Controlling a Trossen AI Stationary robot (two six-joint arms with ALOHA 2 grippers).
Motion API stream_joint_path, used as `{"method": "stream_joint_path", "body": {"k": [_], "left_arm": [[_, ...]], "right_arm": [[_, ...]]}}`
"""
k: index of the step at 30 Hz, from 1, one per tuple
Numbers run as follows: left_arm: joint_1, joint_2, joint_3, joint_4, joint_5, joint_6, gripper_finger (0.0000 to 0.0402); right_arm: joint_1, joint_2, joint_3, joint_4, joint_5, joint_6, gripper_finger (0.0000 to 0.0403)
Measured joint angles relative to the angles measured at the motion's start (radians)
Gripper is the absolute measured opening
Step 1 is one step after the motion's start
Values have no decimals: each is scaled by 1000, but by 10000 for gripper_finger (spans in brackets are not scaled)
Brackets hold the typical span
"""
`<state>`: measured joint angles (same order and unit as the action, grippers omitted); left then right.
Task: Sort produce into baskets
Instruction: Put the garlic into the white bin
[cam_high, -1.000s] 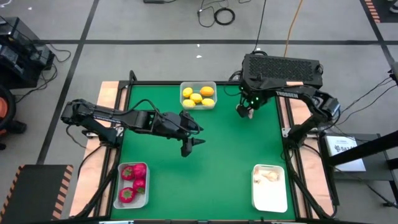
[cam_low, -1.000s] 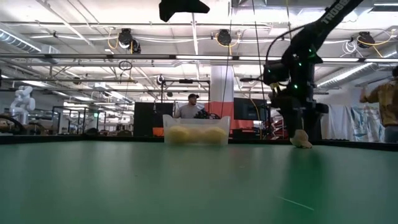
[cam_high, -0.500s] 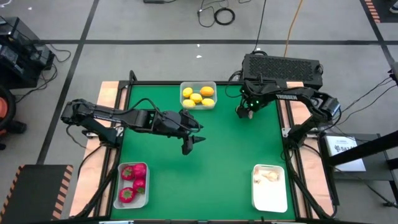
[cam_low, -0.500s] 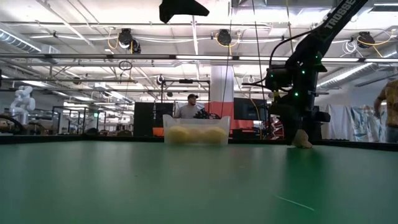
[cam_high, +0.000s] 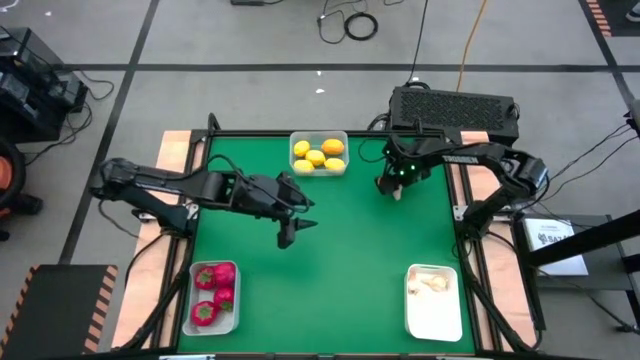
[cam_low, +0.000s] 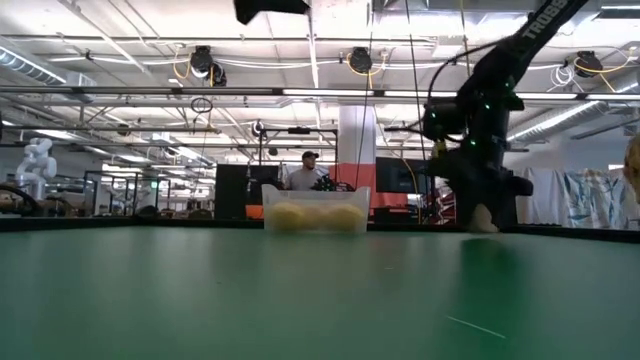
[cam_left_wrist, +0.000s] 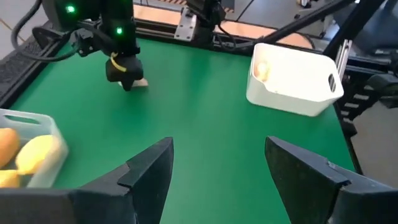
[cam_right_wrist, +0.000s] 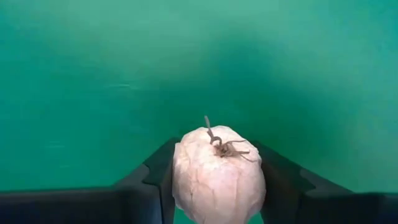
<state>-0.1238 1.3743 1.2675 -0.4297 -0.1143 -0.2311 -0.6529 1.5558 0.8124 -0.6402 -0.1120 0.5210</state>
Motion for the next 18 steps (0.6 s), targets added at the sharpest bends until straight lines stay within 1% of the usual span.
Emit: {"method": "stream_joint_path", "body": {"k": [2,6,9,12,14,18], "left_arm": [[0,-28,0,-34,0,16,260],[0,-76,0,-106,4,62,260],[0,-121,-14,-131,6,104,260],[0,-184,-75,-125,9,134,260],[0,-230,-132,-116,9,142,260],[6,-323,-279,-10,33,132,260]], "right_arm": [[27,-8,21,-3,-26,35,152],[105,-24,95,-20,-71,129,167],[196,-31,178,-45,-77,211,173],[311,-33,267,-92,-76,285,173],[399,-34,320,-91,-61,348,171],[587,-34,387,-116,-40,495,168]]}}
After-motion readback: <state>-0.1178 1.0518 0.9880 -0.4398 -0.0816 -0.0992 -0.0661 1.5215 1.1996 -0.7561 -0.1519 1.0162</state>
